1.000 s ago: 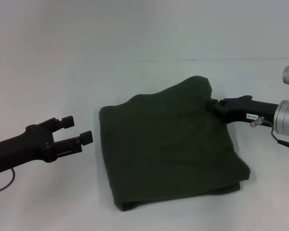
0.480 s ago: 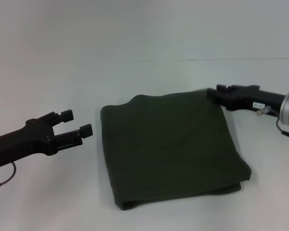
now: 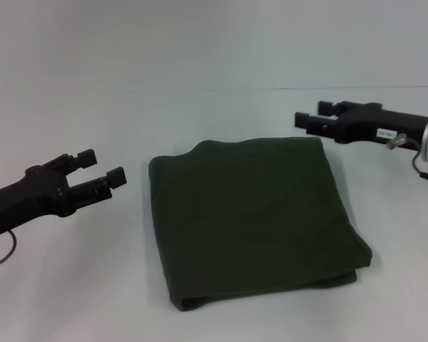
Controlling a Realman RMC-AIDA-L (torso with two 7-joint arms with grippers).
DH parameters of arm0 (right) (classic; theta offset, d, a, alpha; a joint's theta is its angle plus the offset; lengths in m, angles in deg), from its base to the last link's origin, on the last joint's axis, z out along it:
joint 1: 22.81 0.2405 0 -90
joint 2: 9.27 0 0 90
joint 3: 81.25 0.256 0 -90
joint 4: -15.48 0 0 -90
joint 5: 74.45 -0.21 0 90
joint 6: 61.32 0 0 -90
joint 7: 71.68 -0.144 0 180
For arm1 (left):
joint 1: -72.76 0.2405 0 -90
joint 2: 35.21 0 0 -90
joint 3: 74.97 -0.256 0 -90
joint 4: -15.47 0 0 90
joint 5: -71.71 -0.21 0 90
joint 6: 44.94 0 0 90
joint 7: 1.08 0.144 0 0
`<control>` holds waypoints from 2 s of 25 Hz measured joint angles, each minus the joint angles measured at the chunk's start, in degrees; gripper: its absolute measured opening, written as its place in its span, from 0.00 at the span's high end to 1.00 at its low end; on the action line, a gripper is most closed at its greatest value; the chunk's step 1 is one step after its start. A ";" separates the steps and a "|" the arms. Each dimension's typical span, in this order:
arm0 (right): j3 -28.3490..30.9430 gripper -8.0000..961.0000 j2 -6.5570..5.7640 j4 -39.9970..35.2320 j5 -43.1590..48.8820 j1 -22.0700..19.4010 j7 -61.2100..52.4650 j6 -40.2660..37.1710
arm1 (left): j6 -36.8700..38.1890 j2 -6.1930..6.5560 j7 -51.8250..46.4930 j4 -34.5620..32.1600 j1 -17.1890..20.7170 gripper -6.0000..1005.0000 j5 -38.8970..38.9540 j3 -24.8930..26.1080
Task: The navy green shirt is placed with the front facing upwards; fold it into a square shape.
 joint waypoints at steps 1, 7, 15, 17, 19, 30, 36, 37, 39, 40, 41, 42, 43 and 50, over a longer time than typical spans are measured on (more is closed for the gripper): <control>-0.05 0.36 0.00 0.10 0.46 0.26 -0.09 -0.61 | -0.18 0.00 0.01 0.00 0.01 0.08 0.12 0.14; -0.13 0.33 0.43 2.30 5.92 3.38 -3.83 -1.77 | -1.21 0.02 0.03 0.00 -0.14 0.08 0.23 0.49; -0.13 0.69 -0.02 6.24 12.83 6.29 -9.95 0.07 | -2.29 0.07 0.25 0.97 -0.29 0.08 0.23 0.62; -0.13 0.81 0.36 6.32 13.75 6.32 -10.48 1.49 | -2.65 0.11 0.56 1.30 -0.33 0.08 0.23 0.62; -0.17 0.97 0.83 6.91 14.84 6.52 -10.72 3.67 | -2.80 0.11 0.67 1.40 -0.38 0.09 0.23 0.62; -5.02 0.99 2.24 12.21 17.15 9.19 -10.21 14.01 | -3.68 0.02 0.82 1.56 -0.49 0.08 0.21 0.45; -5.33 0.99 2.30 11.26 12.83 8.87 -6.35 13.37 | -3.73 0.16 1.49 2.28 -0.57 0.08 0.19 0.56; -5.21 0.99 2.16 10.64 11.22 8.63 -5.38 12.21 | -3.73 0.17 1.49 2.29 -0.57 0.08 0.19 0.56; -5.06 0.99 2.04 8.87 8.94 8.11 -4.35 10.13 | -3.73 0.18 1.49 2.30 -0.58 0.08 0.19 0.58; -5.06 0.99 2.02 7.96 8.29 7.95 -4.21 9.27 | -3.73 0.18 1.49 2.29 -0.58 0.09 0.19 0.59; -5.13 0.99 2.02 7.10 7.81 7.92 -4.15 8.67 | -3.73 0.16 1.49 2.29 -0.58 0.08 0.24 0.59; -5.25 0.99 2.03 6.69 7.63 8.13 -4.15 8.52 | -3.73 0.11 1.49 2.29 -0.58 0.08 0.35 0.60; -5.44 0.99 2.07 6.70 7.67 8.59 -4.15 8.87 | -3.76 0.07 1.49 2.31 -0.57 0.08 0.54 0.61; -13.45 0.99 2.54 13.44 8.12 14.31 -4.15 19.30 | -3.90 0.02 1.49 2.78 -0.50 0.08 1.72 0.62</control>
